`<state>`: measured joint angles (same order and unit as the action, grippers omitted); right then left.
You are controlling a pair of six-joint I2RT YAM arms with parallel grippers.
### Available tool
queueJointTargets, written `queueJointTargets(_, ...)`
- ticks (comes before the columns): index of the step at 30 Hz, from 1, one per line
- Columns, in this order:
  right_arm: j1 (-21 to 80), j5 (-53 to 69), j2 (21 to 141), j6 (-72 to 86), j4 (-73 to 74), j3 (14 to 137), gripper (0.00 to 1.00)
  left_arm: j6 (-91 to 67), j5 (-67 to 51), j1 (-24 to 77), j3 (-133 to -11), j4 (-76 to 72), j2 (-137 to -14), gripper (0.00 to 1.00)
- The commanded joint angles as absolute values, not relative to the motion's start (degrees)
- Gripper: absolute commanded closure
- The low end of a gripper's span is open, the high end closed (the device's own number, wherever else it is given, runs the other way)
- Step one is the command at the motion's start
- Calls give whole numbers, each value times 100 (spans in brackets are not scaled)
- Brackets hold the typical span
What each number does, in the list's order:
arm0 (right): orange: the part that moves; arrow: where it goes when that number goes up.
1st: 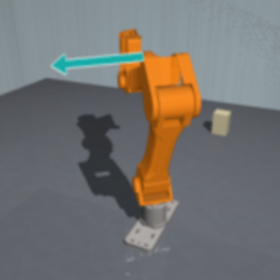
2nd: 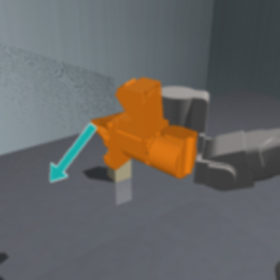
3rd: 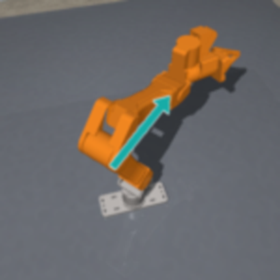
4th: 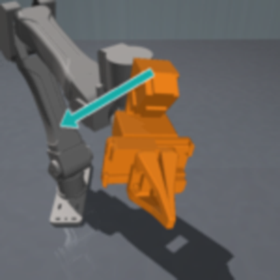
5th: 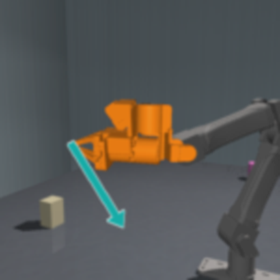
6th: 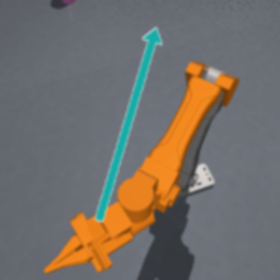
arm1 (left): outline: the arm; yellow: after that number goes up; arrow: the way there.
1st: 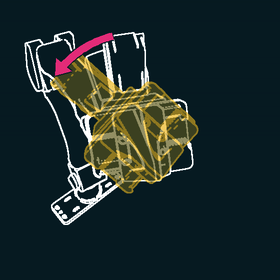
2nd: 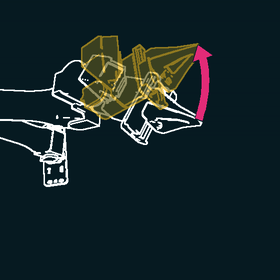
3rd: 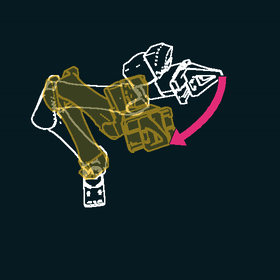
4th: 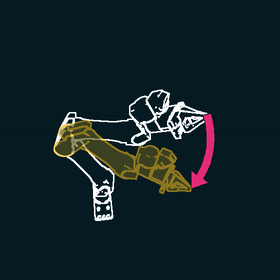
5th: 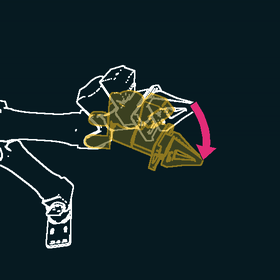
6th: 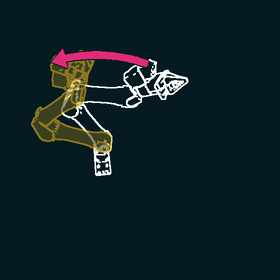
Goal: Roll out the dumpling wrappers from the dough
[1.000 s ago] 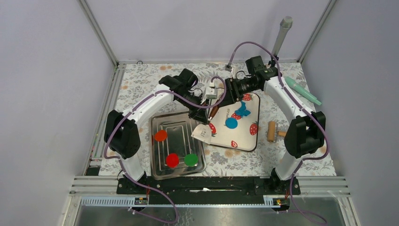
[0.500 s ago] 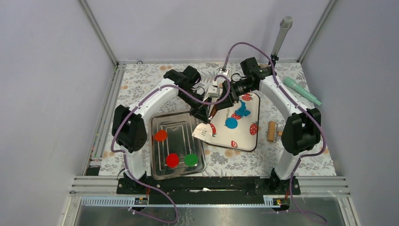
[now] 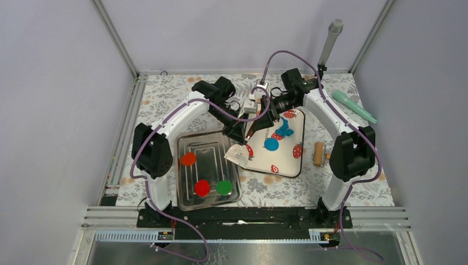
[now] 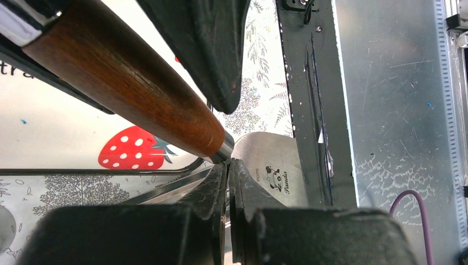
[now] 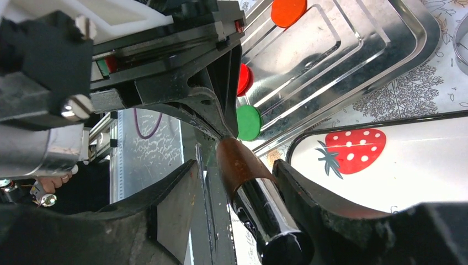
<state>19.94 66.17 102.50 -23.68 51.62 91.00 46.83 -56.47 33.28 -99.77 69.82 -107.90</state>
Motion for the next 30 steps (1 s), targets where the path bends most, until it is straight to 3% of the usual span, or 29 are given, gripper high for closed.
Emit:
queueJointTargets(1, 2066, 6834, 10189, -2587, 5138, 9155, 41, 4869, -6089, 3317, -10266, 7021, -10803, 100)
queueJointTargets(8, 2107, 6923, 10095, -2713, 5001, 8868, 40, 4812, -6269, 3287, -10326, 7018, -10851, 100)
queueJointTargets(12, 2163, 6995, 10135, -2689, 4981, 8852, 56, 4732, -6361, 3246, -10336, 7015, -10916, 100)
queueJointTargets(14, 2162, 6996, 10126, -2704, 4968, 8842, 58, 4725, -6368, 3238, -10336, 7014, -10924, 100)
queueJointTargets(19, 2162, 6981, 10105, -2473, 4706, 8805, 40, 4705, -6446, 3230, -10345, 7017, -10938, 100)
queueJointTargets(25, 2162, 7100, 10180, -1997, 4254, 8774, 38, 4674, -6534, 3217, -10319, 7017, -10946, 100)
queueJointTargets(30, 2162, 7194, 10254, -1986, 4281, 8775, 57, 4627, -6562, 3173, -10310, 7020, -10983, 100)
